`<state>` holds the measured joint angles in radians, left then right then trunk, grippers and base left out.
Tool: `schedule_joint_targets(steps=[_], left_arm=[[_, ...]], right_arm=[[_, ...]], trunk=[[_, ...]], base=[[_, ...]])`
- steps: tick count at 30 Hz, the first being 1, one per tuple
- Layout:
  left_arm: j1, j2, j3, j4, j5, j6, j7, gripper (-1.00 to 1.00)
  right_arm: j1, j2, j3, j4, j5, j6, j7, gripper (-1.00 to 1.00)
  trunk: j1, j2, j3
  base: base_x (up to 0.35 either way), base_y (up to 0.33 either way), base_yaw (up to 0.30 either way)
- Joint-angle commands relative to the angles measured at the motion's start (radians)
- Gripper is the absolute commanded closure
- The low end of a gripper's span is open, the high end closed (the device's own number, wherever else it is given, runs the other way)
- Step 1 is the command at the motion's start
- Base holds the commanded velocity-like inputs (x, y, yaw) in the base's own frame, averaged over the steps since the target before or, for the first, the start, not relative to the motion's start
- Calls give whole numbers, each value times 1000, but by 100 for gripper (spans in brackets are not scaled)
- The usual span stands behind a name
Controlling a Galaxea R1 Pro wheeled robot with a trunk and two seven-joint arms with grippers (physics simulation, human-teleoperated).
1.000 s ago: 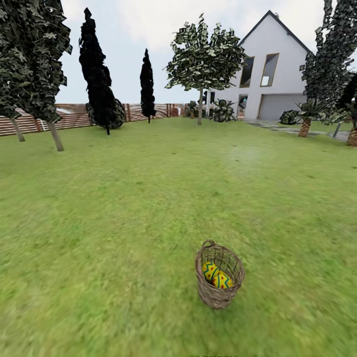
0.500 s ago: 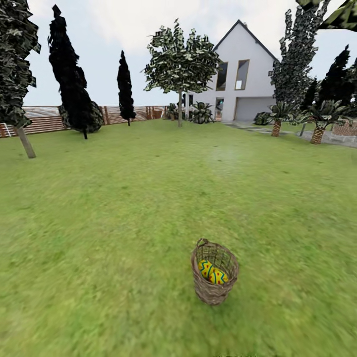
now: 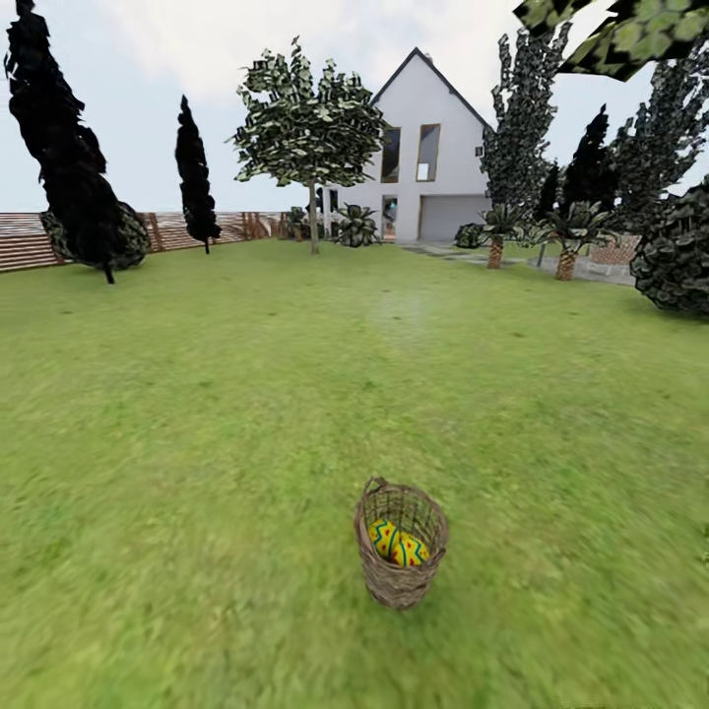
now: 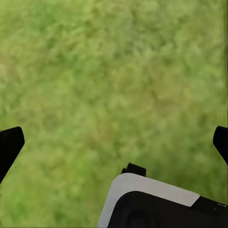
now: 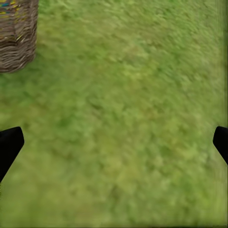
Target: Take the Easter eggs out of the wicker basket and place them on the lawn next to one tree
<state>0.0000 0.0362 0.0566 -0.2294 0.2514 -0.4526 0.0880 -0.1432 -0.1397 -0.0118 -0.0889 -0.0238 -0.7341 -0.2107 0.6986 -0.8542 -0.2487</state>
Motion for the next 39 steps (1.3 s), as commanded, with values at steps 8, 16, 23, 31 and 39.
schedule_joint_targets(steps=[8, 16, 23, 31, 39], left_arm=[[0, -2, 2, -1, -3, 0, 1, -100], [0, -1, 2, -1, -3, 0, 1, -100], [0, 0, 2, -1, -2, 0, 2, -100], [0, -1, 3, -2, -1, -1, 2, -100], [0, -2, 2, -2, -3, -1, 1, -100]], right_arm=[[-1, 0, -1, 0, -2, -1, -1, -100], [-1, 0, -2, 0, -1, -5, -2, -100], [-1, -1, -2, 0, 0, -7, -3, -100], [-1, -1, -2, 0, 0, -8, -3, -100], [-1, 1, -3, 0, -1, -7, -2, -100]], trunk=[[1, -1, -7], [1, -1, -12], [1, -1, -6], [1, -1, 4], [1, -1, 12]], base=[[235, 256, -245], [212, 258, -106], [84, 222, -150], [3, 21, -206], [3, 125, -99]])
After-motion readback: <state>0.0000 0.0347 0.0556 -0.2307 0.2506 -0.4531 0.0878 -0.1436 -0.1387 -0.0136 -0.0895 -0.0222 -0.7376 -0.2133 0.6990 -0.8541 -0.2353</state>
